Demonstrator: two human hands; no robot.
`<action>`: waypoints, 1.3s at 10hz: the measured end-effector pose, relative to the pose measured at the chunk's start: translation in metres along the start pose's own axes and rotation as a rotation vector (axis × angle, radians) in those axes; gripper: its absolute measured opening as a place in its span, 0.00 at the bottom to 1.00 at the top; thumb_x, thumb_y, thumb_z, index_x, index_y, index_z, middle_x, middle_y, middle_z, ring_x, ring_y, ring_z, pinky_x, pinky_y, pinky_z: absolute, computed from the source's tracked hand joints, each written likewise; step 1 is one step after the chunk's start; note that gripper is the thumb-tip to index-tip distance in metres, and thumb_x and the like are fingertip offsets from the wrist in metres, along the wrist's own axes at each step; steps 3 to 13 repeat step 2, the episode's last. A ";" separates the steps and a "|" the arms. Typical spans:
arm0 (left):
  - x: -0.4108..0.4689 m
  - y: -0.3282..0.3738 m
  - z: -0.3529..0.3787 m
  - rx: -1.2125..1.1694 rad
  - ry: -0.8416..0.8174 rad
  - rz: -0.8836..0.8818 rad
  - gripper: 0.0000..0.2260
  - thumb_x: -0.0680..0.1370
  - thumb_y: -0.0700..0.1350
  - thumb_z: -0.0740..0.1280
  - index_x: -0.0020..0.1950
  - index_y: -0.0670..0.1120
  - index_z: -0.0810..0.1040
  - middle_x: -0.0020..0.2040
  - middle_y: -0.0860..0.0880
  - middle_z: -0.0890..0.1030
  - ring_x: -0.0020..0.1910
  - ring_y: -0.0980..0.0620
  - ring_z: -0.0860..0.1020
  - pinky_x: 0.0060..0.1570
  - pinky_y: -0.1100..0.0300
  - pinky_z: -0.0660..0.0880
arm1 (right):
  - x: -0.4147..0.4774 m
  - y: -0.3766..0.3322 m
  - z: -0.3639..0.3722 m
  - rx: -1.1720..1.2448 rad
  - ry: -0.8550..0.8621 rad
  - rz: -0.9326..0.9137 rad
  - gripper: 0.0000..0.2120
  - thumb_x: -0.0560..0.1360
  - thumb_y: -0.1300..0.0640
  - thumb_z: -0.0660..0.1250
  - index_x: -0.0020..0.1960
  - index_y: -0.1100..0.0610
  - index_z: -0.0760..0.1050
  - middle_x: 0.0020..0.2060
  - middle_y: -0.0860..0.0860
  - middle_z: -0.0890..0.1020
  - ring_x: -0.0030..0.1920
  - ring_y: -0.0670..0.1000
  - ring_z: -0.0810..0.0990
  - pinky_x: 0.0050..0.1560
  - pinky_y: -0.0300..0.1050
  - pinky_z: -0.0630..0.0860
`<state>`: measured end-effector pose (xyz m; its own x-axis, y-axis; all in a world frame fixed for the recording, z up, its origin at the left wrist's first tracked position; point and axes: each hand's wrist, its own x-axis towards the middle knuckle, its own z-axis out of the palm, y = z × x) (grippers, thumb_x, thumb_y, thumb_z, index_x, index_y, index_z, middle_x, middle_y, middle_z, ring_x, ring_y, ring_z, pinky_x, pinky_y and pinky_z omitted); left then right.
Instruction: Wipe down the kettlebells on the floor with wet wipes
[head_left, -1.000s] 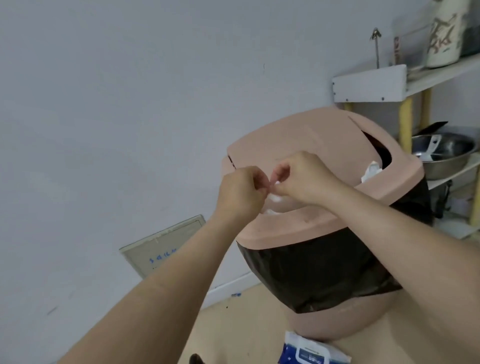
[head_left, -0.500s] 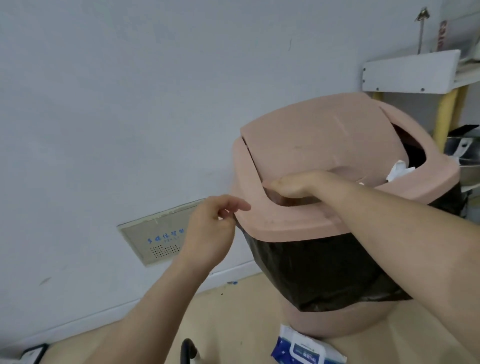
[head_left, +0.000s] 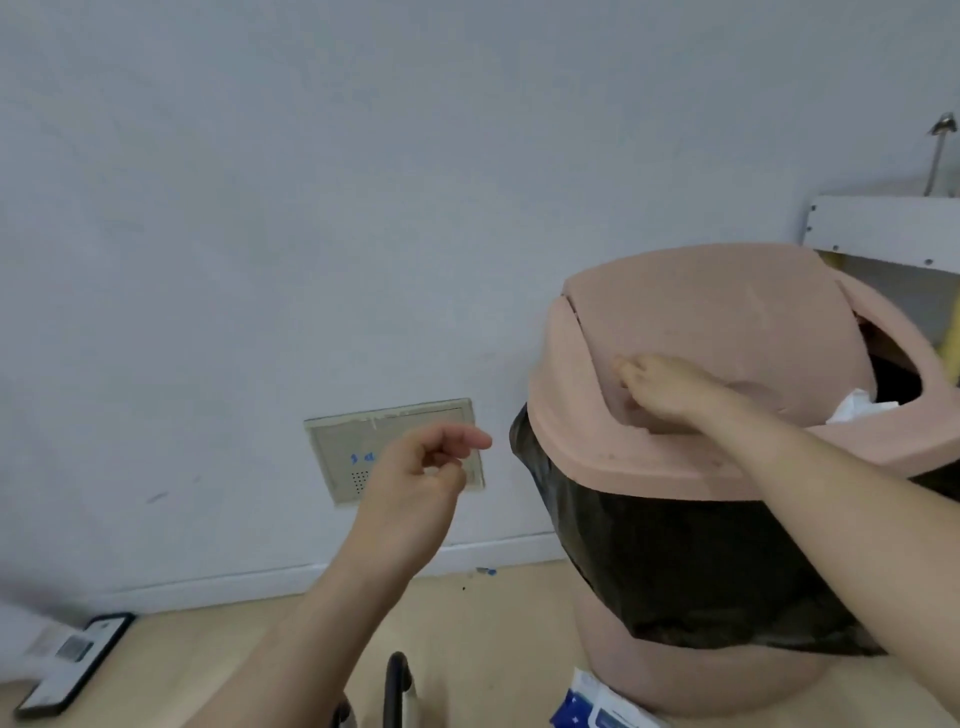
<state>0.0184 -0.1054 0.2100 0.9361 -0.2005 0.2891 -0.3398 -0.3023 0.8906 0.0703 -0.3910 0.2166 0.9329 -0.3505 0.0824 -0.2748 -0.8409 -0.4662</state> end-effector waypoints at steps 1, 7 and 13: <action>-0.017 -0.001 -0.024 -0.026 0.005 -0.006 0.17 0.76 0.32 0.61 0.44 0.53 0.83 0.44 0.56 0.82 0.46 0.60 0.78 0.50 0.62 0.75 | -0.027 -0.028 0.001 0.076 0.196 -0.152 0.18 0.78 0.52 0.53 0.41 0.61 0.76 0.41 0.55 0.83 0.44 0.58 0.80 0.46 0.49 0.75; -0.036 -0.001 -0.051 -0.025 0.064 -0.018 0.16 0.76 0.34 0.62 0.42 0.53 0.83 0.39 0.57 0.82 0.40 0.61 0.78 0.42 0.65 0.75 | -0.061 -0.057 0.008 0.265 0.128 -0.265 0.14 0.78 0.54 0.59 0.41 0.58 0.79 0.37 0.48 0.84 0.40 0.51 0.82 0.42 0.46 0.75; -0.036 -0.001 -0.051 -0.025 0.064 -0.018 0.16 0.76 0.34 0.62 0.42 0.53 0.83 0.39 0.57 0.82 0.40 0.61 0.78 0.42 0.65 0.75 | -0.061 -0.057 0.008 0.265 0.128 -0.265 0.14 0.78 0.54 0.59 0.41 0.58 0.79 0.37 0.48 0.84 0.40 0.51 0.82 0.42 0.46 0.75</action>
